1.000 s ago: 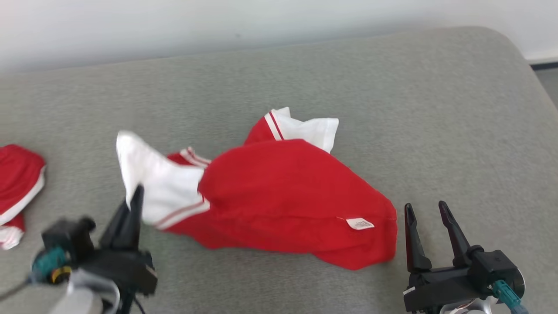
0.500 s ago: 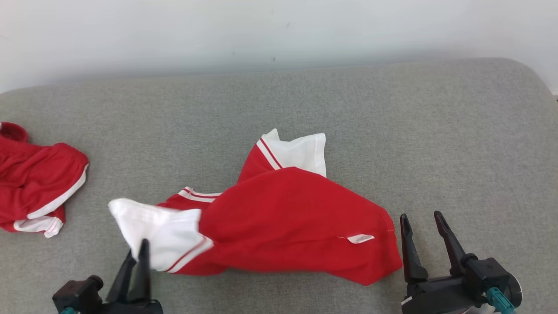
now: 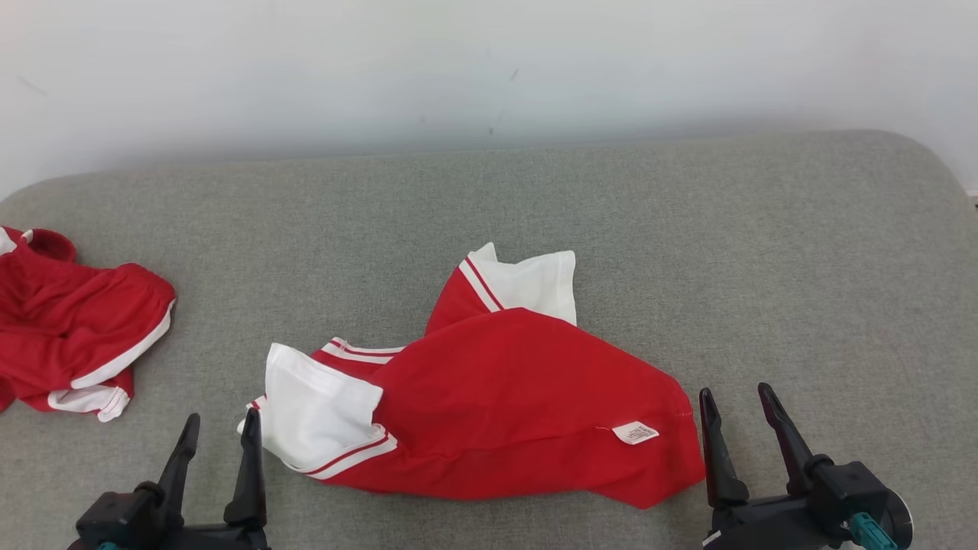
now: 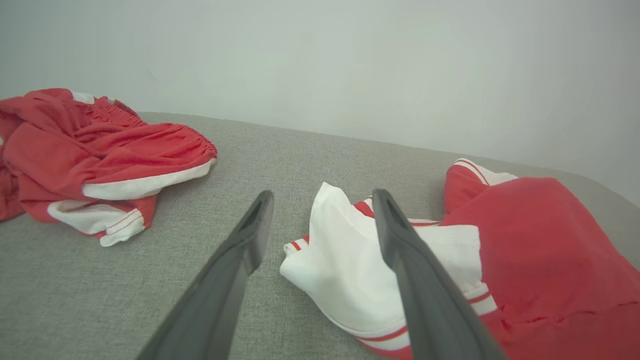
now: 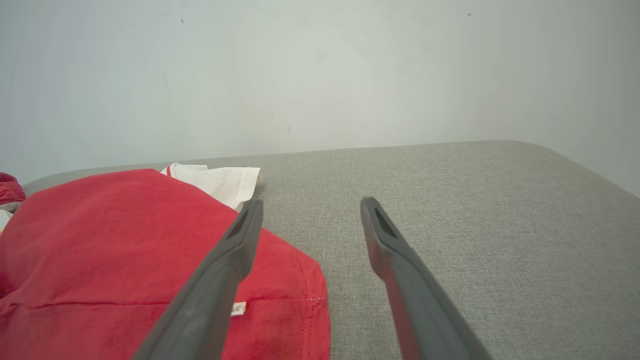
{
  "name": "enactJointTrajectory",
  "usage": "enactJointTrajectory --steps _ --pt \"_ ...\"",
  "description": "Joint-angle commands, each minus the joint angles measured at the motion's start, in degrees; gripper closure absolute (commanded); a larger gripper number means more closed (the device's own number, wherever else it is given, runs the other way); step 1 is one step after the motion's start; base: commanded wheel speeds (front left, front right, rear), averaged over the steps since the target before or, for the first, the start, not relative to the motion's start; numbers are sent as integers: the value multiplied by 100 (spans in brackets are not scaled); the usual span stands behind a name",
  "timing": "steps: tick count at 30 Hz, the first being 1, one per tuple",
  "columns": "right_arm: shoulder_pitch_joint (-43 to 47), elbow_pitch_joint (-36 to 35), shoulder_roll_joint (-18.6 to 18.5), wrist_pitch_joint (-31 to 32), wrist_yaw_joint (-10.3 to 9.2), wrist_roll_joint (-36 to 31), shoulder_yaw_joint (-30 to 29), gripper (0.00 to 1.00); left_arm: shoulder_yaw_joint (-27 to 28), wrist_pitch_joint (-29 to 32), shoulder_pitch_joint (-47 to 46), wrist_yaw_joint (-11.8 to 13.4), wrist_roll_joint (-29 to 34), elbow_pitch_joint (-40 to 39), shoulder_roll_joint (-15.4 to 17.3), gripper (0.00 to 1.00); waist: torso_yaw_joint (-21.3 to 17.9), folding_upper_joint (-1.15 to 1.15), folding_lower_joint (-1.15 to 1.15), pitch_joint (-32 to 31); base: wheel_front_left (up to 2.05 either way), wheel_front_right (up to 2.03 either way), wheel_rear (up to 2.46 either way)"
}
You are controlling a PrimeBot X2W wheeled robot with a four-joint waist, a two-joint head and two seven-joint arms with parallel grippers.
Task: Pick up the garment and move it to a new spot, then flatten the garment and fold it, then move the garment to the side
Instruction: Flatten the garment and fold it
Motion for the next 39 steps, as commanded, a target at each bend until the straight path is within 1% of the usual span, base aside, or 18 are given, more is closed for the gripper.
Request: enactJointTrajectory --steps 1,6,12,22,30,31,32,33,39 --pt "53 3 18 -5 -13 -20 22 0 1 -21 -15 -26 61 56 33 0 -18 1 1 -21 0 0 0" --pt "44 21 18 -5 -13 -12 54 0 -127 -21 -266 -80 182 252 144 0 -108 1 1 2 0 0 0" --pt "-19 53 19 -5 -13 15 63 0 -356 7 -826 -118 252 692 413 0 -301 1 1 167 0 0 0" --pt "-111 -14 18 -5 -13 48 -4 0 -551 33 -1513 -124 81 1468 637 0 -615 1 1 476 0 0 0" --pt "-116 -17 19 -5 -13 57 -26 0 -724 17 -1692 -130 -187 2111 690 0 -691 1 1 483 0 0 0" --pt "-125 -30 20 -5 -13 47 -21 0 -775 14 -1714 -130 -220 2180 692 33 -688 1 1 475 0 0 0" --pt "-127 -38 19 -5 -13 35 -19 0 -822 11 -1744 -130 -242 2235 693 82 -684 1 1 466 0 0 0" --pt "-123 -47 19 -5 -13 16 -20 0 -864 7 -1776 -130 -282 2279 693 100 -675 1 1 451 0 0 0" --pt "-13 -65 21 -5 -13 -37 -59 0 -1002 -16 -1800 -124 -361 2289 674 100 -517 1 1 313 0 0 0"
